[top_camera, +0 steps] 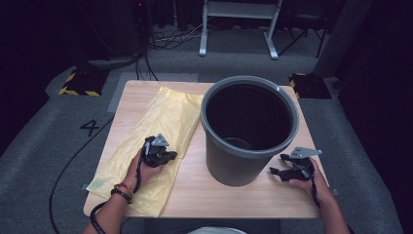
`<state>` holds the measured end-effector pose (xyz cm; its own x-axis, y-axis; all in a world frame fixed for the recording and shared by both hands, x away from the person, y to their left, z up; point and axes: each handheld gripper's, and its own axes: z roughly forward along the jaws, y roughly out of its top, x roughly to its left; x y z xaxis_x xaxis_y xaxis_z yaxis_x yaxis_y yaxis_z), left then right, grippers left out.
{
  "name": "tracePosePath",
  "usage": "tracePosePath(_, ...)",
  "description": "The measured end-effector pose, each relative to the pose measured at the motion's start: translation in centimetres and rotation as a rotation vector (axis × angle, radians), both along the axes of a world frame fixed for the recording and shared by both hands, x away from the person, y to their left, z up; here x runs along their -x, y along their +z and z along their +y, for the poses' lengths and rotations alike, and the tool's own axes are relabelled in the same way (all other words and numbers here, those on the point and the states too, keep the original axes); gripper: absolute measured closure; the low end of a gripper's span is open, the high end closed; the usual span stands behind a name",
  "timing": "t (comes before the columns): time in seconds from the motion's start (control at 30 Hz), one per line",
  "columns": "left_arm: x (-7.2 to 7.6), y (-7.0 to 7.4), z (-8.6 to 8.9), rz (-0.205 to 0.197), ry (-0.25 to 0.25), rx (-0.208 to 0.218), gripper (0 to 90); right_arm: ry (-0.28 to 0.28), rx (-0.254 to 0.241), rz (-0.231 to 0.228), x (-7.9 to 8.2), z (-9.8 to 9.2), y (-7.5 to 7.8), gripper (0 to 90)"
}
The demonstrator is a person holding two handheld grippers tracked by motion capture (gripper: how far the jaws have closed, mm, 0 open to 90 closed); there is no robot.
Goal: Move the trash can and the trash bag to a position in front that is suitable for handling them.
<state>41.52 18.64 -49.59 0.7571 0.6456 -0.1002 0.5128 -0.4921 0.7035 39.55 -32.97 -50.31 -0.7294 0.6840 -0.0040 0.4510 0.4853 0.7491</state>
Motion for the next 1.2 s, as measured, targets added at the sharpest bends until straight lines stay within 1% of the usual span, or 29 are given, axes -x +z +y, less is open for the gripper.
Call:
tracePosePath(0.1,0.1,0.0,-0.1,-0.013,-0.003,-0.014,88.4,0.002,0.0,0.001,0.0,0.0,0.0,21.8)
tracePosePath(0.2,0.2,0.0,-0.1,-0.013,0.003,-0.007,87.2,0.002,-0.001,0.002,0.0,0.0,0.0,21.8)
tracePosePath(0.23,0.2,0.0,-0.1,-0.013,-0.002,-0.009,84.1,0.002,-0.001,0.002,0.0,0.0,0.0,21.8)
tracePosePath(0.27,0.2,0.1,-0.2,-0.012,-0.01,-0.013,72.4,0.002,-0.001,0.002,0.0,0.0,0.0,21.8)
tracePosePath(0.3,0.4,0.1,-0.6,-0.021,-0.002,-0.028,72.4,0.002,-0.001,0.002,0.0,0.0,0.0,21.8)
tracePosePath(0.33,0.5,0.2,-0.9,-0.037,0.005,-0.059,59.8,0.002,-0.001,0.002,0.0,0.0,0.0,21.8)
tracePosePath(0.37,0.7,0.3,-1.3,-0.041,0.0,-0.081,55.5,0.001,-0.001,0.002,0.0,0.0,0.0,21.8)
tracePosePath(0.4,0.8,0.4,-1.9,-0.048,-0.002,-0.118,42.9,0.001,-0.001,0.002,0.0,0.0,0.0,21.8)
tracePosePath(0.43,0.9,0.4,-2.2,-0.05,-0.002,-0.127,36.3,0.002,-0.001,0.001,0.0,0.0,0.0,21.8)
tracePosePath(0.47,0.9,0.4,-2.2,-0.05,-0.002,-0.127,32.5,0.002,-0.001,0.001,0.0,0.0,0.0,21.8)
tracePosePath(0.5,1.1,0.6,-2.3,-0.057,-0.013,-0.124,29.3,0.002,-0.001,0.002,0.0,0.0,0.0,21.8)
tracePosePath(0.53,1.2,0.8,-2.4,-0.073,-0.016,-0.124,29.3,0.002,-0.001,0.002,0.0,0.0,0.0,21.8)
tracePosePath(0.57,1.4,1.1,-2.5,-0.083,-0.01,-0.113,24.6,0.002,-0.001,0.002,0.0,0.0,0.0,21.8)
tracePosePath(0.6,1.6,1.5,-2.4,-0.096,-0.013,-0.091,20.5,0.001,0.0,0.001,0.0,0.0,0.0,21.8)
tracePosePath(0.67,2.1,2.3,-2.1,-0.114,-0.003,-0.063,17.6,0.002,-0.001,0.001,0.0,0.0,0.0,21.8)
tracePosePath(0.7,2.8,2.8,-1.7,-0.123,-0.007,-0.066,16.3,0.002,-0.001,0.002,0.0,0.0,0.0,21.8)
tracePosePath(0.73,2.8,2.8,-1.7,-0.123,-0.007,-0.066,15.9,0.002,-0.001,0.002,0.0,0.0,0.0,21.8)
tracePosePath(0.8,3.4,2.8,-1.2,-0.108,-0.024,-0.082,16.1,0.0,-0.001,0.002,0.0,0.0,0.0,21.8)
tracePosePath(0.87,4.0,2.3,-0.5,-0.093,-0.015,-0.093,16.1,0.0,-0.002,0.003,-0.1,0.0,0.0,21.8)
tracePosePath(0.9,4.3,2.1,-0.2,-0.089,-0.016,-0.109,16.1,0.0,-0.002,0.004,-0.1,0.0,0.0,21.7)
tracePosePath(0.93,4.6,1.8,0.2,-0.081,-0.015,-0.114,16.1,0.0,-0.002,0.004,-0.1,0.0,0.0,21.7)
tracePosePath(1.0,4.9,1.4,1.0,-0.063,-0.007,-0.099,16.6,0.001,-0.001,0.004,-0.1,0.0,0.0,21.7)
tracePosePath(1.1,5.2,0.9,1.9,-0.043,0.014,-0.097,17.2,0.0,0.003,0.007,-0.1,0.0,0.1,21.8)
tracePosePath(1.17,5.4,0.5,2.3,-0.032,0.015,-0.092,17.2,0.002,0.006,0.025,-0.1,-0.1,0.3,24.1)
tracePosePath(1.2,5.5,0.3,2.4,-0.028,0.012,-0.1,17.1,0.02,-0.029,0.026,0.1,-0.3,1.1,24.3)
